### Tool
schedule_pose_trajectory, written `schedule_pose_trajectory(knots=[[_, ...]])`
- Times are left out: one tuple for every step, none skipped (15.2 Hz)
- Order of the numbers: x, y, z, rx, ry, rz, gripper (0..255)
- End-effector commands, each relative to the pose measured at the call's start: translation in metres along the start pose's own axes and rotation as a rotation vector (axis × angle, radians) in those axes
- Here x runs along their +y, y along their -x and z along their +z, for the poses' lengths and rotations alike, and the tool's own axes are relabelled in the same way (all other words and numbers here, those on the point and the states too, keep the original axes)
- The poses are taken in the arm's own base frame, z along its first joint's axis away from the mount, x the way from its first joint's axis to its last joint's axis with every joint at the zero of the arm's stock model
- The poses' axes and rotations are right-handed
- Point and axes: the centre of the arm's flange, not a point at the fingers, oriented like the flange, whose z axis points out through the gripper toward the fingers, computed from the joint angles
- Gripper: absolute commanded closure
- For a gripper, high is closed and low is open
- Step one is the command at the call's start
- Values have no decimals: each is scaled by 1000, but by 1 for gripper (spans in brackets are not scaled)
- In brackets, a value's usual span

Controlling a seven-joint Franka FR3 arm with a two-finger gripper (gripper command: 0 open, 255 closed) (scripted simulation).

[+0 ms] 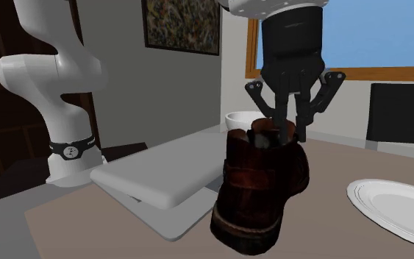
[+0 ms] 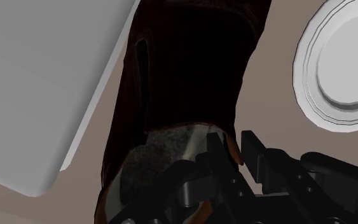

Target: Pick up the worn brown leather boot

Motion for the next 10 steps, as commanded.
schedule_pose_trajectory(knots=[[-3, -1, -12, 1, -3, 0, 255], [-3, -1, -17, 1, -3, 0, 255], [-4, -1, -22, 1, -3, 0, 255], [-5, -1, -27, 1, -3, 0, 255], [-5, -1, -33, 1, -3, 0, 255], [-6, -2, -38, 1, -3, 0, 255], [-7, -2, -43, 1, -3, 0, 255], [-7, -2, -48, 1, -3, 0, 255], [-7, -2, -49, 1, -3, 0, 255], [-7, -2, -49, 1, -3, 0, 255]])
